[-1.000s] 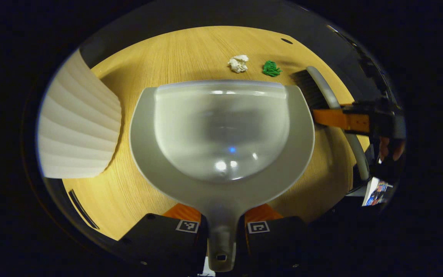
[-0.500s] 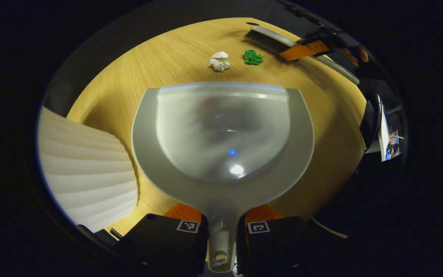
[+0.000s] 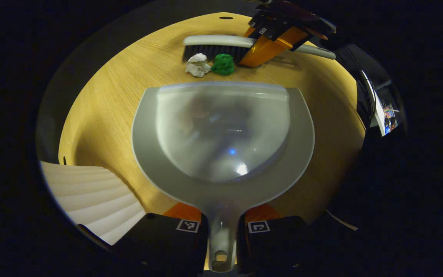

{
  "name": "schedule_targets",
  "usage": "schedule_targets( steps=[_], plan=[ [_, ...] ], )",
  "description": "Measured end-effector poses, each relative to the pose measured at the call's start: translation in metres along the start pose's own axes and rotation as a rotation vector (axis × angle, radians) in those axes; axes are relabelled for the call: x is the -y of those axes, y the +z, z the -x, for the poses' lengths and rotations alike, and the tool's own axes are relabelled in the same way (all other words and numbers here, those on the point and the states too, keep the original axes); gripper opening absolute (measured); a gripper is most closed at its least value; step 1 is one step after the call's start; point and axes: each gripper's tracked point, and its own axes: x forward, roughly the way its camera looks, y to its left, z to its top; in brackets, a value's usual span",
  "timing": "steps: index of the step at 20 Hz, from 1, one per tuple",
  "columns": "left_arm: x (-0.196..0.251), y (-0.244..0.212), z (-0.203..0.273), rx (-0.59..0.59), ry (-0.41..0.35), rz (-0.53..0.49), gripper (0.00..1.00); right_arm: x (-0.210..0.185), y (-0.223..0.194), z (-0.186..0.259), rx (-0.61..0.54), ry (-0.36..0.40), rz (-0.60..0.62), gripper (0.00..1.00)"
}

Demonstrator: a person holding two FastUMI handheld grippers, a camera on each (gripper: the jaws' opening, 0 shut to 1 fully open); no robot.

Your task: Pick up the small broom and dustpan from the desktop, sweep the trash into the dustpan with the broom, and then empty the trash into the garbage bin.

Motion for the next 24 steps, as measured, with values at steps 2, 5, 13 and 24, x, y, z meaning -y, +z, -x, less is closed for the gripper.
schedule_targets(
  steps=[2, 5, 13, 24],
  plan=[
    [0.003, 0.008, -0.002, 0.008, -0.013, -0.016, 0.31, -0.015, 0.010, -0.003, -0.030, 0.042, 0.068, 0.39],
    [0.001, 0.008, -0.005, 0.032, -0.033, -0.020, 0.30, -0.021, 0.007, 0.001, -0.066, 0.092, 0.106, 0.39],
    [0.011, 0.002, -0.005, 0.063, 0.008, 0.263, 0.31, 0.048, 0.053, 0.027, 0.039, -0.122, -0.177, 0.40],
    [0.038, 0.018, -0.012, 0.080, 0.062, 0.648, 0.31, 0.037, 0.023, -0.005, 0.032, -0.268, -0.739, 0.39]
  ],
)
